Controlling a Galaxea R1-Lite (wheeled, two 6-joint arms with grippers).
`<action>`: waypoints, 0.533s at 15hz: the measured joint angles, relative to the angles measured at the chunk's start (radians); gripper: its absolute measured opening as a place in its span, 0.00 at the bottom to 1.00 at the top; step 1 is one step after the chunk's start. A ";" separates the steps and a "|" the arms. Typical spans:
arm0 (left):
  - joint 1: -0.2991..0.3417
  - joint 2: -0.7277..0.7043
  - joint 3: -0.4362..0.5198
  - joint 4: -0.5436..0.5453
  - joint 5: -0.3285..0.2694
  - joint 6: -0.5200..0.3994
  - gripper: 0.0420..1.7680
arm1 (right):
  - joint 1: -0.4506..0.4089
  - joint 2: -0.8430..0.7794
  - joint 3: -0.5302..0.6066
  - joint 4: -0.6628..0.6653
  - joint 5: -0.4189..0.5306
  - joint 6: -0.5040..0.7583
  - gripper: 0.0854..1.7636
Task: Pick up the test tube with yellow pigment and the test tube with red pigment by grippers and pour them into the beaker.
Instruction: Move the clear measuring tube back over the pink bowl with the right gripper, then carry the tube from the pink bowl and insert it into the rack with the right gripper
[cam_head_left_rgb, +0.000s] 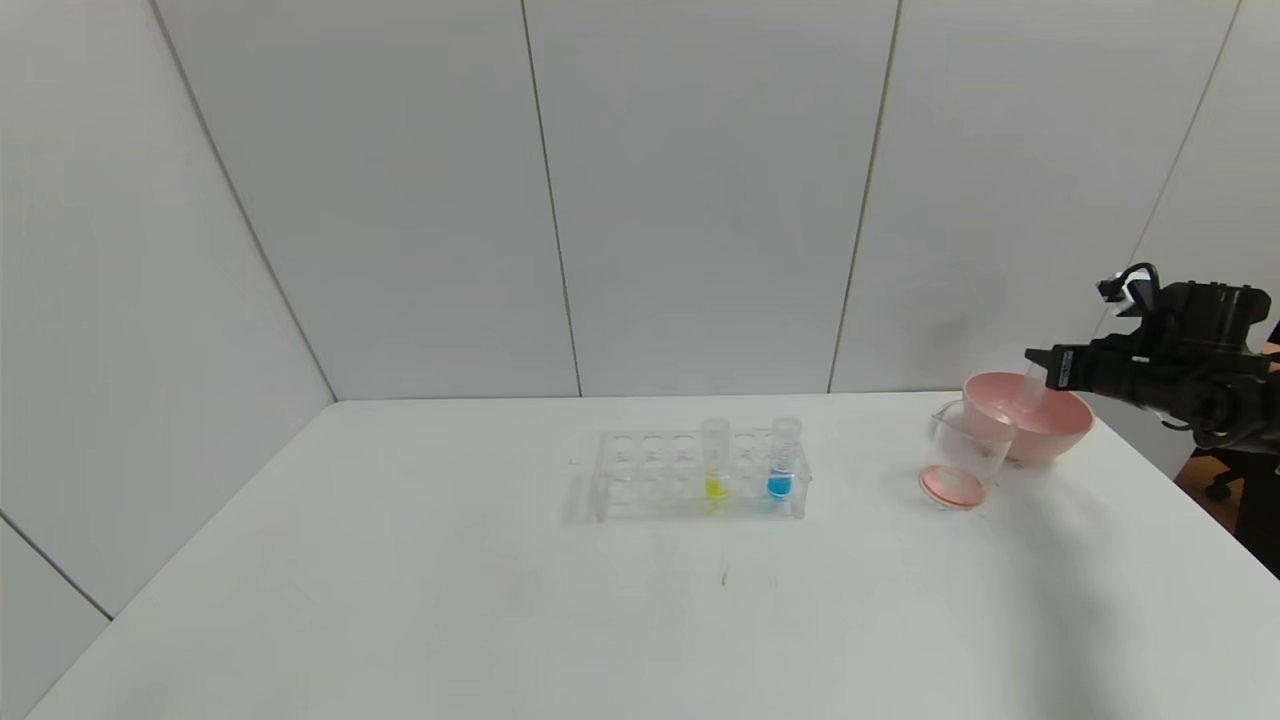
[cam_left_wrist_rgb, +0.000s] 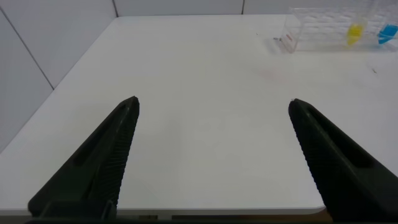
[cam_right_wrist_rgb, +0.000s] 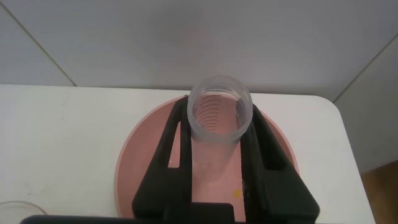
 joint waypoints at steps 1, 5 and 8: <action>0.000 0.000 0.000 0.000 0.000 0.000 0.97 | -0.001 -0.001 0.000 0.000 -0.001 -0.001 0.25; 0.000 0.000 0.000 0.000 0.000 0.000 0.97 | -0.003 -0.003 0.005 -0.003 0.004 -0.011 0.29; 0.000 0.000 0.000 0.000 0.000 0.000 0.97 | -0.003 -0.003 0.009 -0.029 0.001 -0.001 0.50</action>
